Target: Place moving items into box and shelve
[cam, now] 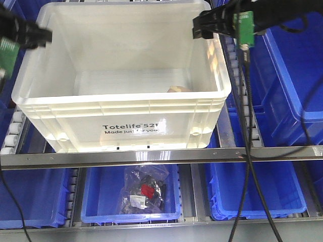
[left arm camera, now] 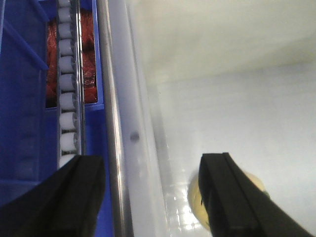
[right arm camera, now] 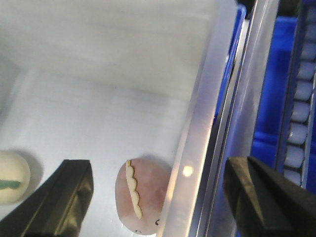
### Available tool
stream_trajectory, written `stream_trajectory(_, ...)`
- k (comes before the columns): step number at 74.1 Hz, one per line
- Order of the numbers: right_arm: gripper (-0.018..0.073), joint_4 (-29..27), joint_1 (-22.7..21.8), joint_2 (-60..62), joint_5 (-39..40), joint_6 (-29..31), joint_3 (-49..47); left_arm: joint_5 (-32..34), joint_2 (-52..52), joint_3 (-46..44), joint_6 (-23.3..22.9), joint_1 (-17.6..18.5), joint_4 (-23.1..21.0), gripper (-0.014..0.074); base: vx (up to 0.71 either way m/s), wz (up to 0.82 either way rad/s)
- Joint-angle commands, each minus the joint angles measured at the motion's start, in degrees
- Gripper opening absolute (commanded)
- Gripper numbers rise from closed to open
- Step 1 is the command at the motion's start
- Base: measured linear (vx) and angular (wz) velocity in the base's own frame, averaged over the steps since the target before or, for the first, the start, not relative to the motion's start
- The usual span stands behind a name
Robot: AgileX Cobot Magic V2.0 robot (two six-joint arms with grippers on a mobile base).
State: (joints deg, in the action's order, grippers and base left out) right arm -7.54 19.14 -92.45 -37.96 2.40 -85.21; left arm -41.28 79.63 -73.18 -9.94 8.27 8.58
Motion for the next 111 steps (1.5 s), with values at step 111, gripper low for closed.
stream_trajectory(111,0.0407,-1.08,0.09,79.07,44.59,8.38,74.99,24.21,-76.85,56.07,-0.78,0.42,0.23,0.0394,0.0,0.0)
